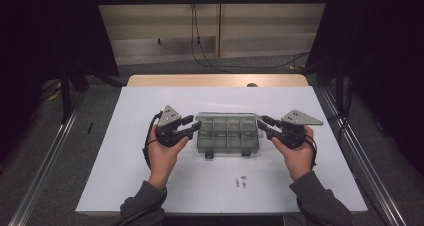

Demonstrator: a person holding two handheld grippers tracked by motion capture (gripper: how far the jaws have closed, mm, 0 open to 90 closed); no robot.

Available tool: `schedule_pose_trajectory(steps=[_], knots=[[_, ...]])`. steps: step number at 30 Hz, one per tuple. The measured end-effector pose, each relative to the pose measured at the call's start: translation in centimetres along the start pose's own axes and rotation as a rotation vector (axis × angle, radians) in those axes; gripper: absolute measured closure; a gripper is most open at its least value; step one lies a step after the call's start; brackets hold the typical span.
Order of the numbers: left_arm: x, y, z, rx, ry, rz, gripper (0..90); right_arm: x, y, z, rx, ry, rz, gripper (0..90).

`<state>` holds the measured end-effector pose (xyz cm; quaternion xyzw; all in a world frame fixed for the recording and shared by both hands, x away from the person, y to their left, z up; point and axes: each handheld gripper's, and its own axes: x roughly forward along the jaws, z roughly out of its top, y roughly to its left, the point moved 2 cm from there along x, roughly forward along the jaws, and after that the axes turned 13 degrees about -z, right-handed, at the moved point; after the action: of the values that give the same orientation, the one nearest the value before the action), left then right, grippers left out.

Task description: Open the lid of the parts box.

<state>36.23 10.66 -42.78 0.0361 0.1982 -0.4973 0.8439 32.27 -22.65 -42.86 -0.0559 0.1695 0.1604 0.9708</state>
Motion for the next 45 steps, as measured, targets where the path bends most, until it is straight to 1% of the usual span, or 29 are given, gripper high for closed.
schedule_pose_trajectory(steps=[4, 5, 6, 8, 9, 10, 13, 14, 15, 17, 19, 21, 22, 23, 25, 26, 27, 28, 29, 30, 32, 34, 35, 36, 37, 39, 40, 43, 45], knots=[[0.3, 0.1, 0.3, 0.013, 0.000, -0.001, 65.2, 0.1, -0.2, 0.5, -0.014, -0.010, -0.003, 72.0], [0.3, 0.2, 0.4, 0.018, -0.003, 0.003, 65.4, 0.1, -0.2, 0.7, -0.010, -0.010, -0.007, 72.3], [0.4, 0.2, 0.5, 0.010, -0.006, 0.007, 66.0, 0.1, -0.3, 0.7, -0.011, -0.009, -0.008, 72.9], [0.4, 0.5, 0.7, 0.008, -0.007, 0.012, 68.8, 0.2, -0.4, 0.9, -0.002, -0.013, -0.012, 74.3], [0.4, 0.5, 0.7, 0.008, -0.007, 0.012, 72.0, 0.2, -0.4, 0.9, -0.002, -0.013, -0.012, 74.3], [0.4, 0.6, 0.7, 0.014, -0.005, 0.018, 72.0, 0.2, -0.4, 0.9, 0.002, -0.014, -0.012, 75.9], [0.5, 0.8, 0.9, 0.002, -0.015, 0.029, 75.8, 0.3, -0.5, 1.0, 0.012, -0.016, -0.015, 77.6], [0.5, 0.8, 1.0, -0.011, -0.017, 0.032, 78.0, 0.3, -0.5, 1.0, 0.022, -0.016, -0.022, 78.2], [0.5, 0.9, 1.0, -0.015, -0.022, 0.025, 79.9, 0.3, -0.5, 1.0, 0.028, -0.016, -0.024, 78.8], [0.5, 0.9, 1.1, -0.022, -0.012, 0.045, 81.8, 0.4, -0.5, 1.1, 0.041, -0.019, -0.031, 80.3], [0.6, 1.0, 1.2, -0.028, -0.019, 0.041, 82.8, 0.5, -0.5, 1.1, 0.042, -0.020, -0.046, 81.9], [0.5, 1.0, 1.3, -0.037, -0.012, 0.054, 85.4, 0.6, -0.5, 1.2, 0.047, -0.023, -0.057, 83.0], [0.6, 1.0, 1.4, -0.051, -0.027, 0.052, 85.7, 0.6, -0.5, 1.2, 0.044, -0.025, -0.059, 83.4], [0.5, 1.1, 1.4, -0.040, -0.018, 0.050, 85.8, 0.7, -0.6, 1.3, 0.043, -0.026, -0.061, 83.9], [0.6, 1.1, 1.5, -0.047, -0.022, 0.049, 86.0, 0.7, -0.5, 1.4, 0.053, -0.028, -0.068, 84.4], [0.7, 1.1, 1.6, -0.057, -0.028, 0.060, 86.1, 0.8, -0.6, 1.5, 0.052, -0.029, -0.071, 84.6], [0.6, 1.2, 1.7, -0.044, -0.010, 0.062, 86.1, 0.9, -0.7, 1.6, 0.052, -0.033, -0.074, 85.0], [0.7, 1.1, 1.7, -0.057, -0.031, 0.058, 86.2, 0.9, -0.7, 1.6, 0.058, -0.032, -0.072, 85.5], [0.7, 1.2, 1.8, -0.046, -0.018, 0.061, 86.1, 0.9, -0.7, 1.6, 0.059, -0.032, -0.073, 85.9], [0.8, 1.2, 1.9, -0.052, -0.025, 0.061, 86.0, 1.0, -0.8, 1.6, 0.060, -0.032, -0.075, 86.2], [0.9, 1.3, 2.0, -0.054, -0.028, 0.062, 83.3, 1.1, -0.7, 1.7, 0.073, -0.035, -0.076, 86.4], [1.0, 1.3, 2.1, -0.053, -0.022, 0.067, 80.9, 1.2, -0.8, 1.8, 0.071, -0.034, -0.083, 86.5], [1.2, 1.3, 2.2, -0.061, -0.027, 0.070, 80.1, 1.2, -0.8, 1.8, 0.067, -0.034, -0.080, 86.5], [1.1, 1.5, 2.2, -0.044, -0.011, 0.071, 80.3, 1.2, -0.9, 1.8, 0.069, -0.032, -0.080, 86.6], [1.2, 1.4, 2.3, -0.056, -0.027, 0.071, 80.6, 1.3, -0.9, 1.9, 0.066, -0.033, -0.079, 86.6], [1.3, 1.6, 2.4, -0.055, -0.020, 0.083, 82.1, 1.3, -0.9, 1.9, 0.070, -0.030, -0.081, 86.7], [1.4, 1.6, 2.4, -0.069, -0.032, 0.081, 83.6, 1.4, -0.9, 2.0, 0.069, -0.033, -0.080, 86.8], [1.4, 1.7, 2.7, -0.070, -0.017, 0.100, 84.6, 1.5, -0.9, 2.1, 0.071, -0.035, -0.088, 86.8], [1.5, 1.7, 2.8, -0.074, -0.020, 0.102, 85.5, 1.6, -0.9, 2.1, 0.066, -0.038, -0.091, 86.9]])
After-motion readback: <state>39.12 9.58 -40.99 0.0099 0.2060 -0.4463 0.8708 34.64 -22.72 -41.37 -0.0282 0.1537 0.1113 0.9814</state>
